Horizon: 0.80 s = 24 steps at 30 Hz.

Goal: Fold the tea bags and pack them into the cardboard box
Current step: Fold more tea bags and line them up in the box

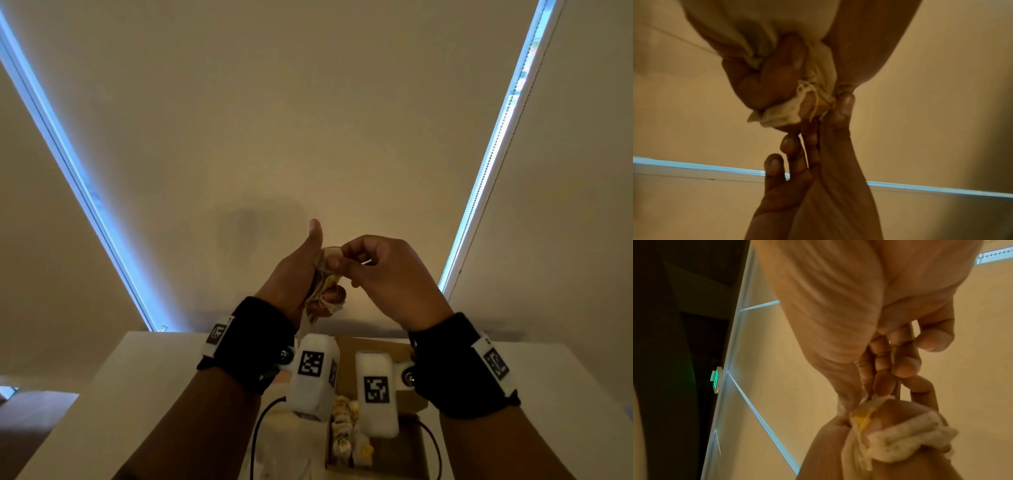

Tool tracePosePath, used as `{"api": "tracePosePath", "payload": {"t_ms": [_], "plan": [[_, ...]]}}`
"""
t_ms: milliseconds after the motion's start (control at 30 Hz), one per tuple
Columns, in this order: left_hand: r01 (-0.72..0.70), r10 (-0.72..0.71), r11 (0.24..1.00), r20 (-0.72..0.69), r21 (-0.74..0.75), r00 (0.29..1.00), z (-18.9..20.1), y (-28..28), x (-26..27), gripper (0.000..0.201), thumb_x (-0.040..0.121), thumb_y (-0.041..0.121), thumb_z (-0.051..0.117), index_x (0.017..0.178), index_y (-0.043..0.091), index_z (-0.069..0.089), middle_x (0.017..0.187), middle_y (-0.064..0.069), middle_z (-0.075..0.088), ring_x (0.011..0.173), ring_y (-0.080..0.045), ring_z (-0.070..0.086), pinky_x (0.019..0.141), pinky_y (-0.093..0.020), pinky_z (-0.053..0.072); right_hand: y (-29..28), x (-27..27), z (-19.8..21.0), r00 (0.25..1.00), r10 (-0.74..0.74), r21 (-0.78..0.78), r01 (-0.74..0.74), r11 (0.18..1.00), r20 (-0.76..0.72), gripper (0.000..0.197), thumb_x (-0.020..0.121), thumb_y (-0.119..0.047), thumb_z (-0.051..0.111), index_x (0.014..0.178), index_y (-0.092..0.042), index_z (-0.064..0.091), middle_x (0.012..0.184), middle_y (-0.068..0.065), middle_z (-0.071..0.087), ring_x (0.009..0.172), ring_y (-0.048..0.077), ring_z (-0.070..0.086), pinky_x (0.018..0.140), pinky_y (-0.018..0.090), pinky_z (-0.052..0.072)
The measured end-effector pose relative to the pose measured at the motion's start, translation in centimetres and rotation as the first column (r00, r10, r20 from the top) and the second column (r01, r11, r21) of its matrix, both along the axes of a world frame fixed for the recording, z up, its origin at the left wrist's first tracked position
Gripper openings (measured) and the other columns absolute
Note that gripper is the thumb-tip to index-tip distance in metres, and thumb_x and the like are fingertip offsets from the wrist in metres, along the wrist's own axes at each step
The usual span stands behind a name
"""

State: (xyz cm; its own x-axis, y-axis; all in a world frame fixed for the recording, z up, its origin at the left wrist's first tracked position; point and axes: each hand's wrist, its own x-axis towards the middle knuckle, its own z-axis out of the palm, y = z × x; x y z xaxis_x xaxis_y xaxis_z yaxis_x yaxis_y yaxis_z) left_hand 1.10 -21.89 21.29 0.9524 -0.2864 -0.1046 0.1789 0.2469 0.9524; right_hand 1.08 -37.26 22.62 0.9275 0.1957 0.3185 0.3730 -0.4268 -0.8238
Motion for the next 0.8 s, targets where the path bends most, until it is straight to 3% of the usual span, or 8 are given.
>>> {"api": "tracePosePath", "payload": {"t_ms": [200,267,367,433,500,567,667,800], "plan": [[-0.110,0.109,0.993,0.012,0.052,0.994,0.1,-0.9,-1.4,0.075,0.095,0.073,0.043,0.114,0.005,0.069,0.087,-0.007,0.074,0.049,-0.014,0.038,0.044,-0.022,0.032,-2.1,-0.6,0.9,0.993,0.050,0.268,-0.020,0.963,-0.106,0.014,0.090,-0.032,0.073,0.097,-0.019,0.070,0.083,-0.002,0.078,0.077,0.013,0.075,0.073,0.036,0.057],[-0.240,0.227,0.963,0.111,0.123,0.968,-0.3,-0.9,-1.8,0.052,0.099,0.058,0.052,0.111,0.013,0.073,0.077,-0.001,0.070,0.052,-0.015,0.037,0.047,-0.025,0.031,-2.7,-0.7,1.1,0.985,0.078,0.336,-0.023,0.942,-0.152,0.020,0.089,-0.028,0.074,0.105,-0.017,0.068,0.084,-0.002,0.078,0.079,0.015,0.075,0.079,0.039,0.058],[-0.362,0.311,0.922,0.295,0.138,0.904,-0.5,-1.0,-2.5,0.016,0.101,0.024,0.061,0.113,0.022,0.072,0.092,-0.006,0.067,0.049,-0.014,0.034,0.045,-0.024,0.029,-3.6,-0.8,1.5,0.972,0.117,0.390,-0.028,0.920,-0.206,0.030,0.090,-0.022,0.073,0.117,-0.019,0.060,0.084,0.002,0.079,0.079,0.017,0.076,0.081,0.037,0.057],[-0.420,0.321,0.886,0.396,0.195,0.860,-0.3,-1.2,-3.1,0.028,0.096,0.011,0.066,0.118,0.028,0.069,0.099,-0.003,0.068,0.045,-0.012,0.038,0.042,-0.024,0.032,-3.9,-1.0,1.8,0.967,0.140,0.387,-0.048,0.921,-0.214,0.032,0.091,-0.021,0.072,0.119,-0.022,0.058,0.085,0.005,0.079,0.081,0.018,0.075,0.079,0.035,0.056],[-0.471,0.310,0.847,0.492,0.246,0.813,0.0,-1.4,-3.6,0.036,0.091,0.014,0.073,0.120,0.035,0.068,0.106,0.004,0.067,0.047,-0.011,0.045,0.044,-0.022,0.037,-3.9,-1.2,2.2,0.963,0.151,0.384,-0.056,0.921,-0.222,0.030,0.090,-0.021,0.073,0.117,-0.023,0.060,0.084,0.006,0.078,0.081,0.018,0.075,0.081,0.037,0.054],[-0.507,0.284,0.818,0.576,0.271,0.767,0.5,-1.5,-4.0,0.034,0.087,0.026,0.080,0.119,0.035,0.070,0.101,0.012,0.069,0.047,-0.011,0.047,0.046,-0.022,0.042,-3.6,-1.4,2.6,0.961,0.157,0.393,-0.057,0.918,-0.228,0.027,0.091,-0.021,0.072,0.115,-0.023,0.063,0.082,0.006,0.078,0.077,0.015,0.074,0.082,0.039,0.052],[-0.536,0.279,0.803,0.631,0.259,0.724,1.2,-1.3,-4.3,0.019,0.087,0.030,0.079,0.105,0.026,0.076,0.069,0.012,0.070,0.042,-0.011,0.045,0.045,-0.025,0.044,-3.0,-1.7,3.2,0.957,0.161,0.419,-0.046,0.907,-0.242,0.021,0.091,-0.024,0.071,0.111,-0.023,0.067,0.082,0.002,0.078,0.073,0.012,0.073,0.079,0.039,0.046],[-0.520,0.255,0.814,0.646,0.258,0.720,2.6,-0.2,-4.2,0.009,0.090,0.029,0.076,0.096,0.023,0.079,0.065,0.006,0.072,0.044,-0.013,0.046,0.044,-0.027,0.044,-1.9,-1.9,4.0,0.967,0.114,0.422,-0.007,0.906,-0.228,0.012,0.092,-0.026,0.069,0.104,-0.024,0.071,0.080,-0.011,0.076,0.071,0.004,0.071,0.078,0.037,0.046]]}}
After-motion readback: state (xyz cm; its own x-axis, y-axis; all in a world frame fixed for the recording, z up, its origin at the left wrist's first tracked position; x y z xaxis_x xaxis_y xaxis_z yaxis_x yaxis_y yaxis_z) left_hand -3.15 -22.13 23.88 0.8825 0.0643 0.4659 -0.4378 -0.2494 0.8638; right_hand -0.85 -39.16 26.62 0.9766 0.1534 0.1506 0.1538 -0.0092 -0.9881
